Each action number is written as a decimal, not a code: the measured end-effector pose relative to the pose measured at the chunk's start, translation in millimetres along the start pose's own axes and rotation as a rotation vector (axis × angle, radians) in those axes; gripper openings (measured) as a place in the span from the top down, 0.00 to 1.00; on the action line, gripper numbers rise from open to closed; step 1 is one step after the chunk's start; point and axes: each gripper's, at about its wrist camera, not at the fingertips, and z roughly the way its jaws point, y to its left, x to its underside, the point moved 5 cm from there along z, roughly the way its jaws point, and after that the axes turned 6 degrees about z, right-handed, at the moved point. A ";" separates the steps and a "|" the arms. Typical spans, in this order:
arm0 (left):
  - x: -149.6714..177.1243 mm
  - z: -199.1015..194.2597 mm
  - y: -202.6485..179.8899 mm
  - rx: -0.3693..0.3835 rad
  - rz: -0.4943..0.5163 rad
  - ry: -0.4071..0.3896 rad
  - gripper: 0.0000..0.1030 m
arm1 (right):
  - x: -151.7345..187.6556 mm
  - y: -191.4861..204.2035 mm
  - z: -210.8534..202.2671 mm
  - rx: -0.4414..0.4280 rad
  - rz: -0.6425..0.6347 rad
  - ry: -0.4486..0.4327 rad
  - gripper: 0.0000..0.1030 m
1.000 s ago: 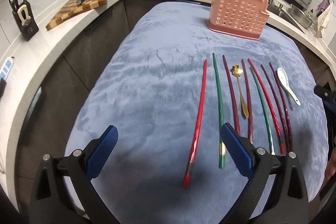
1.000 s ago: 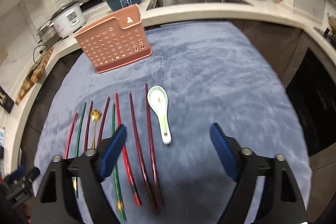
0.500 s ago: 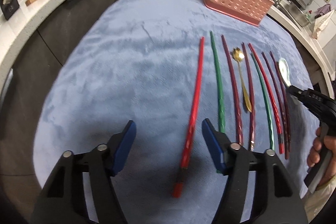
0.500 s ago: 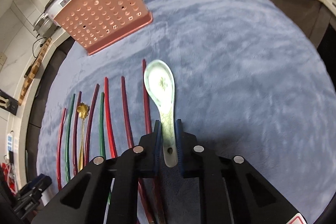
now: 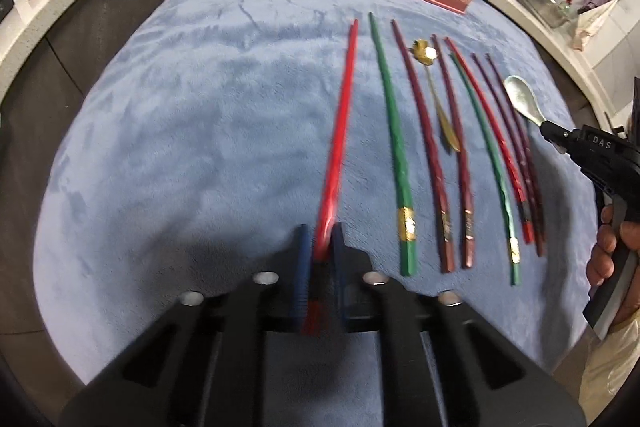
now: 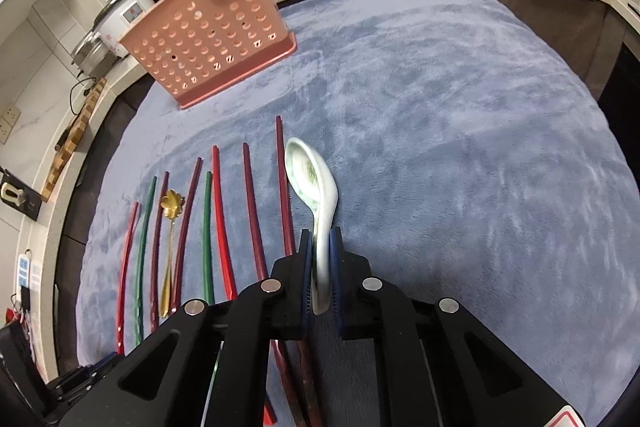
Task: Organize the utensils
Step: 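Grasp the white ceramic spoon with the right tool while the left tool grasps a red chopstick, then carry the spoon and chopstick into the pink caddy and open both tools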
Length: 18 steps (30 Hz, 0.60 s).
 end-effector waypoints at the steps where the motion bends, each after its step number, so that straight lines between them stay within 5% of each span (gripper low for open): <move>1: 0.7 -1.4 -0.9 0.000 0.004 -0.003 0.92 | 0.6 -0.4 -4.5 0.001 0.000 -0.007 0.93; 10: -19.5 -54.4 -2.9 -0.039 0.038 -0.140 0.93 | -4.9 -0.1 -59.9 0.023 -0.011 -0.103 0.94; 18: -93.6 -123.2 -6.4 -0.066 0.079 -0.364 0.93 | -38.2 19.4 -95.5 -0.007 -0.045 -0.185 0.94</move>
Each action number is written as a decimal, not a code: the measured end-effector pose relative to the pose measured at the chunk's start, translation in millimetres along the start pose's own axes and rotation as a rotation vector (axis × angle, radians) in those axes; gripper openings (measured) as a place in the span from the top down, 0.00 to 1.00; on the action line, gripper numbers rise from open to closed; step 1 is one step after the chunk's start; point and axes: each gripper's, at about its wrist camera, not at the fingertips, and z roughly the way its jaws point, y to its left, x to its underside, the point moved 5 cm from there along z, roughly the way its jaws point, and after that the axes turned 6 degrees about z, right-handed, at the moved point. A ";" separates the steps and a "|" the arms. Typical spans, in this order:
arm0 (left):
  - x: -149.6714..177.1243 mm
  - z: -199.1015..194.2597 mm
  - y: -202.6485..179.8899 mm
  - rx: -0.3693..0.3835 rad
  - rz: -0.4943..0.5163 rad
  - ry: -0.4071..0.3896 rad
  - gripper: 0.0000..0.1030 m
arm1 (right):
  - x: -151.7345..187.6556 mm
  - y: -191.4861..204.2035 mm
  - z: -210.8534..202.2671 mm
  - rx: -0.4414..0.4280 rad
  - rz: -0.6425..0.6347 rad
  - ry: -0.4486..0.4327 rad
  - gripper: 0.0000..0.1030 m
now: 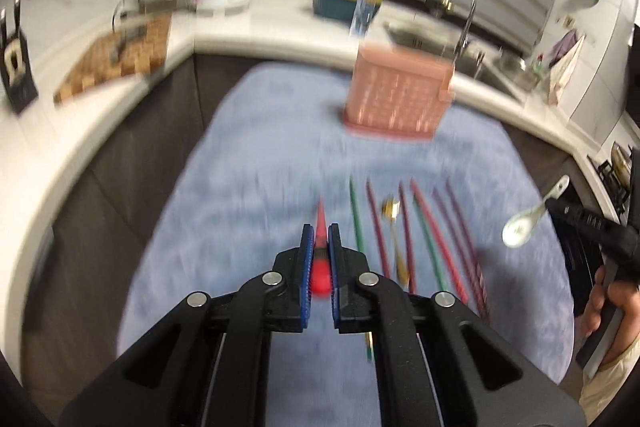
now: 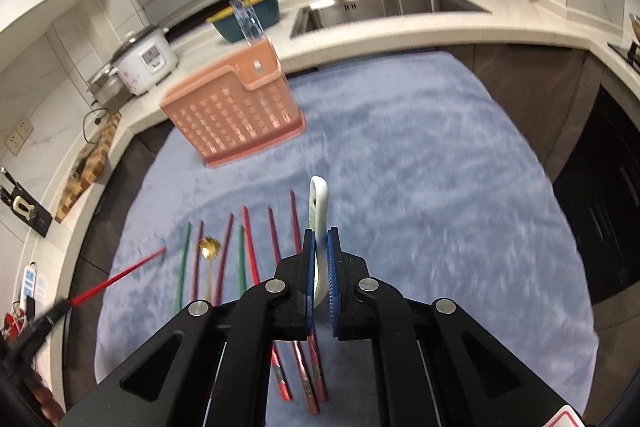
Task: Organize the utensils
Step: 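Carry the spoon and chopstick into the pink caddy and open both tools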
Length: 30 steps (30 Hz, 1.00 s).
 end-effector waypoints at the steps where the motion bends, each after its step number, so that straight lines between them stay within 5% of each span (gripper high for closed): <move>1: -13.3 -2.5 0.3 -0.004 0.006 -0.025 0.93 | -8.1 4.8 -1.9 -0.008 -0.010 -0.014 0.94; 17: -231.6 -17.5 -27.8 0.004 0.070 -0.410 0.93 | -155.2 93.6 35.4 -0.051 -0.124 -0.178 0.94; 23: -269.7 13.0 -39.3 0.038 0.070 -0.451 0.93 | -188.7 108.4 74.1 -0.028 -0.143 -0.185 0.94; 30: -272.0 68.1 -43.4 0.052 0.068 -0.382 0.93 | -195.7 107.1 128.4 0.004 -0.149 -0.129 0.94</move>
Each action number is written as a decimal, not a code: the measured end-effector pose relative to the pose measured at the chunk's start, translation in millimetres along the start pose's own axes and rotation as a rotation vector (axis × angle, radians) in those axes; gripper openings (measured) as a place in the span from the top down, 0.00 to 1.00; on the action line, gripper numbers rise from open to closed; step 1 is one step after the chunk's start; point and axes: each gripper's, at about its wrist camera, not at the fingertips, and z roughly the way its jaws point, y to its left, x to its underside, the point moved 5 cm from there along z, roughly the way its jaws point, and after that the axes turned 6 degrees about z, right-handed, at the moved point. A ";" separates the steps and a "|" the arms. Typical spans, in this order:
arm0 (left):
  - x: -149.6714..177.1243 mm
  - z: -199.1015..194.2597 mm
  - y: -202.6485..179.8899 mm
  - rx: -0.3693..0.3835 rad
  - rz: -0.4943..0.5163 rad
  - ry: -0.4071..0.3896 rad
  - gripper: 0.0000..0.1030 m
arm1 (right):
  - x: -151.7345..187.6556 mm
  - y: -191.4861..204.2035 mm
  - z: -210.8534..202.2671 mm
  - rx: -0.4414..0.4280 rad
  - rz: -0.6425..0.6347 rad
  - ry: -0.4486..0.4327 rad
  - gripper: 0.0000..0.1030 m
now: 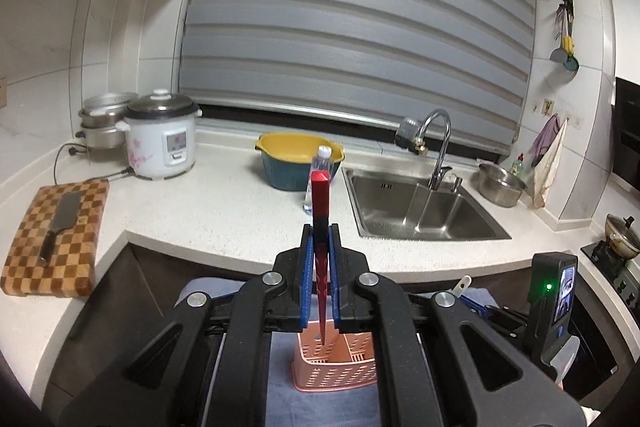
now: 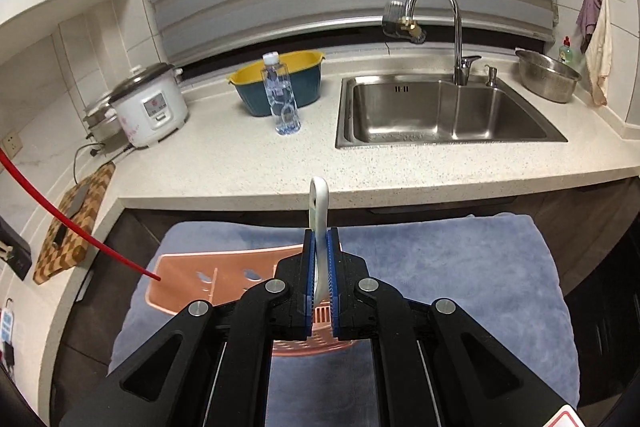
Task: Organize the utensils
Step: 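Carry the spoon and chopstick into the pink caddy and open both tools, then move both open tools back over the chopsticks on the towel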
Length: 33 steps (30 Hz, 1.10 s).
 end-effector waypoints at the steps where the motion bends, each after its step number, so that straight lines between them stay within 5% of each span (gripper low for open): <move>1: 5.4 6.8 0.0 0.000 0.002 0.014 0.93 | 2.8 -1.3 8.3 0.002 0.000 0.014 0.94; 8: 35.8 41.4 7.6 -0.031 -0.006 0.082 0.88 | 8.6 -4.4 28.0 0.019 -0.012 0.028 0.90; 13: 39.7 29.7 15.3 -0.081 -0.021 0.075 0.50 | 2.2 -12.7 -1.2 0.012 0.021 -0.016 0.77; 18: 51.9 -9.4 19.9 -0.112 -0.007 0.071 0.38 | 15.8 -23.8 -54.4 0.004 0.021 -0.058 0.66; 33: 228.7 -126.3 3.3 -0.093 -0.021 0.330 0.33 | 223.1 -69.0 -163.6 0.063 0.054 0.145 0.60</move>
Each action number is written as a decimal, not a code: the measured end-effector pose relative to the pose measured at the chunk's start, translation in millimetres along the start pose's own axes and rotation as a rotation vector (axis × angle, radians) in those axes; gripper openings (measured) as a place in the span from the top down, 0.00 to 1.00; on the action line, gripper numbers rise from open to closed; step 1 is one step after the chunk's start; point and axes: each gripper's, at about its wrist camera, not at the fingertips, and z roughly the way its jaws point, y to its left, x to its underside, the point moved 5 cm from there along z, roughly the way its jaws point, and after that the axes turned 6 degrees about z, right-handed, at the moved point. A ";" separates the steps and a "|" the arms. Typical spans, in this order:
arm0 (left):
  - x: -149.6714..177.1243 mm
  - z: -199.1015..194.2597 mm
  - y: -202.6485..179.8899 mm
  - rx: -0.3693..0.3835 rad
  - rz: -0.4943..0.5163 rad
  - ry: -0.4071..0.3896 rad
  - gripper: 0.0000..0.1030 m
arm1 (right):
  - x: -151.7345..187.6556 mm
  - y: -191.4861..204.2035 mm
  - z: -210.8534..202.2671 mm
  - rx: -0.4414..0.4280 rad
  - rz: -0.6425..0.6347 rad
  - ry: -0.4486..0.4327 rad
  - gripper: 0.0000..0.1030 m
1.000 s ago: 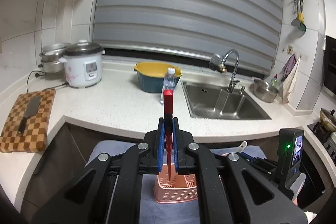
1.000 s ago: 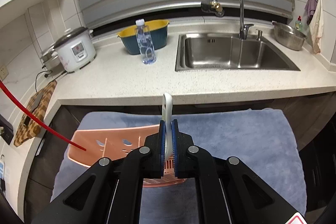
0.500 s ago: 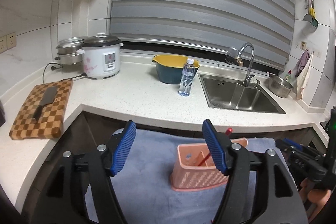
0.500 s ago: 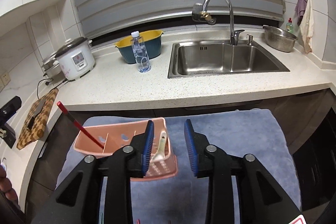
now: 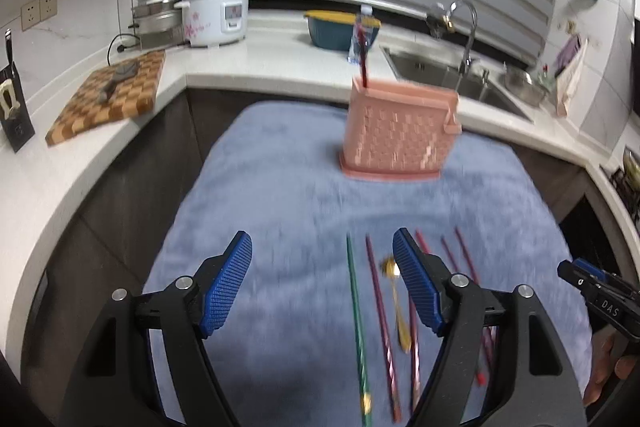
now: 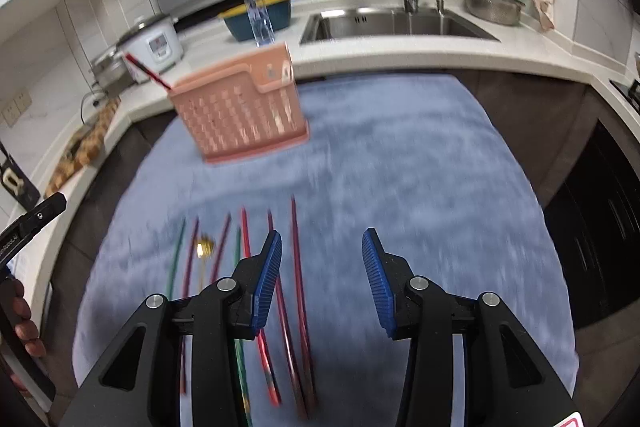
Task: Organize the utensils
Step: 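Move both open tools back over the chopsticks on the towel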
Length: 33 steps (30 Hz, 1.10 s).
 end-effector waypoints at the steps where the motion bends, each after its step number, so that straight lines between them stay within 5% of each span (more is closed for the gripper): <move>1: 10.9 -1.0 -2.6 0.000 0.012 0.013 0.33 | 16.4 -3.1 -1.8 0.006 0.003 0.017 0.60; 12: 102.3 5.3 -19.3 0.010 0.006 0.151 0.33 | 87.8 -13.6 9.3 0.025 0.014 0.103 0.60; 21: 121.5 12.7 -24.8 -0.017 0.020 0.186 0.33 | 95.1 -5.1 27.0 0.041 -0.020 0.105 0.63; 27: 124.8 15.1 -24.8 -0.033 0.026 0.197 0.33 | 97.7 3.8 39.8 0.036 -0.057 0.121 0.78; 33: 126.7 16.7 -24.9 -0.038 0.030 0.205 0.33 | 98.0 6.4 47.7 0.037 -0.066 0.131 0.84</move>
